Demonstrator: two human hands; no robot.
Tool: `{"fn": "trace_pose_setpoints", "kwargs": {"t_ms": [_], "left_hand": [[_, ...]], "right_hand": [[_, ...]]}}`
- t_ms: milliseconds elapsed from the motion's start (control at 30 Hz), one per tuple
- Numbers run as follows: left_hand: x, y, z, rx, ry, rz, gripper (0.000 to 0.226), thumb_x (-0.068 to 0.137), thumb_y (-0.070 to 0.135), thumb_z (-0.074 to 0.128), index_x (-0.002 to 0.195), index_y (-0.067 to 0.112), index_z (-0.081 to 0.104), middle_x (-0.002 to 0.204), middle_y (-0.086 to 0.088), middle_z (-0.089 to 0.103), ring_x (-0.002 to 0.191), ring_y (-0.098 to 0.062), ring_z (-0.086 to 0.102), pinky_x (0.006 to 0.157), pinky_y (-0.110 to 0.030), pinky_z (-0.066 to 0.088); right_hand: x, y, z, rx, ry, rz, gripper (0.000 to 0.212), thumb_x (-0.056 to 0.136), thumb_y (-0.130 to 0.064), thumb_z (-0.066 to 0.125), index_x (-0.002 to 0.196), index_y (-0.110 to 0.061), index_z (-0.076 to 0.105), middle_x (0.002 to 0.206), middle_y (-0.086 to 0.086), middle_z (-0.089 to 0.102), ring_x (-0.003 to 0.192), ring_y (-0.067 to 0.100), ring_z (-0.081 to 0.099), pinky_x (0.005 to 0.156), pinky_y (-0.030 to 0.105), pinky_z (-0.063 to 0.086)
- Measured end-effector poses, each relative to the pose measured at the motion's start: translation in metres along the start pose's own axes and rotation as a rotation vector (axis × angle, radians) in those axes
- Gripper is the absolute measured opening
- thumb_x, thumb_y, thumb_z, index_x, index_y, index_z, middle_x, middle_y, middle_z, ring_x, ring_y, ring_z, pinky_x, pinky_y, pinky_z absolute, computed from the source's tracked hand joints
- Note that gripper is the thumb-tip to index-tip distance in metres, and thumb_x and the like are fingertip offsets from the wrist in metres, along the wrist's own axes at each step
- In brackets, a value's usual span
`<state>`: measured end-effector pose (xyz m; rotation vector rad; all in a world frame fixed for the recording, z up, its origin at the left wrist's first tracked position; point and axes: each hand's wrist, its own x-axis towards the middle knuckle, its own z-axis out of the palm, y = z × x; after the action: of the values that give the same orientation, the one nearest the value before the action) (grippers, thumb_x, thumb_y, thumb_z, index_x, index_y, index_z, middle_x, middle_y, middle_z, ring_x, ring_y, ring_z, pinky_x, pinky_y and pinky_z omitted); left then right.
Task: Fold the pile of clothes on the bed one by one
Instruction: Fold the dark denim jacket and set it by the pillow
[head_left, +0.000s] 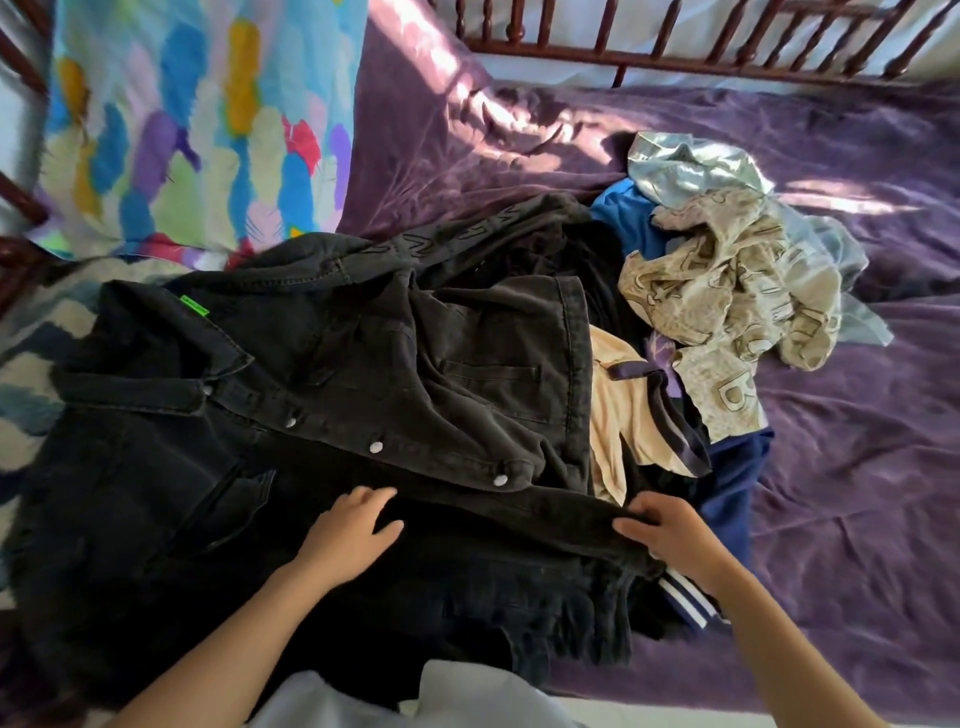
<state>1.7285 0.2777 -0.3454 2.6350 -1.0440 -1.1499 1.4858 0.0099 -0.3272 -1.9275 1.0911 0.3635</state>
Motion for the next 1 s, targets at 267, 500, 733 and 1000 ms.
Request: {"fn": "trace_pose_setpoints", "kwargs": {"t_ms": [267,500,733,1000], "left_hand": [[0.029,0.057,0.011,0.192,-0.138,0.064,0.064,0.097,0.039,0.040,0.150,0.029,0.005,0.155,-0.006,0.010,0.138,-0.028,0.021,0.105,-0.037,0.033],[0.034,0.059,0.009,0.243,-0.194,0.018,0.061,0.098,0.039,0.038,0.150,0.028,0.009,0.155,-0.007,0.012,0.139,-0.028,0.019,0.108,-0.038,0.031],[0.026,0.059,0.002,0.200,-0.199,-0.028,0.060,0.097,0.039,0.037,0.150,0.025,0.012,0.156,-0.005,0.010,0.140,-0.027,0.017,0.109,-0.038,0.029],[0.041,0.053,-0.029,0.012,0.055,-0.020,0.056,0.098,0.036,0.041,0.148,0.026,0.019,0.152,-0.001,0.021,0.135,-0.020,0.027,0.105,-0.032,0.033]], "right_hand": [[0.050,-0.013,0.009,-0.009,0.158,0.186,0.035,0.098,-0.033,0.042,0.083,-0.005,0.057,0.083,0.008,0.059,0.083,0.025,0.055,0.064,0.031,0.032],[0.102,-0.056,-0.005,0.238,0.166,0.152,0.040,0.096,-0.035,0.046,0.121,-0.005,0.053,0.112,0.011,0.059,0.110,0.029,0.055,0.091,0.035,0.041],[0.130,-0.099,-0.006,0.516,0.222,0.161,0.032,0.089,-0.015,0.061,0.116,-0.001,0.056,0.109,0.009,0.062,0.099,0.024,0.059,0.073,0.028,0.043],[0.145,-0.128,-0.065,0.500,0.657,-0.055,0.026,0.097,-0.021,0.047,0.115,-0.005,0.056,0.104,0.011,0.059,0.102,0.028,0.055,0.085,0.035,0.041]]}}
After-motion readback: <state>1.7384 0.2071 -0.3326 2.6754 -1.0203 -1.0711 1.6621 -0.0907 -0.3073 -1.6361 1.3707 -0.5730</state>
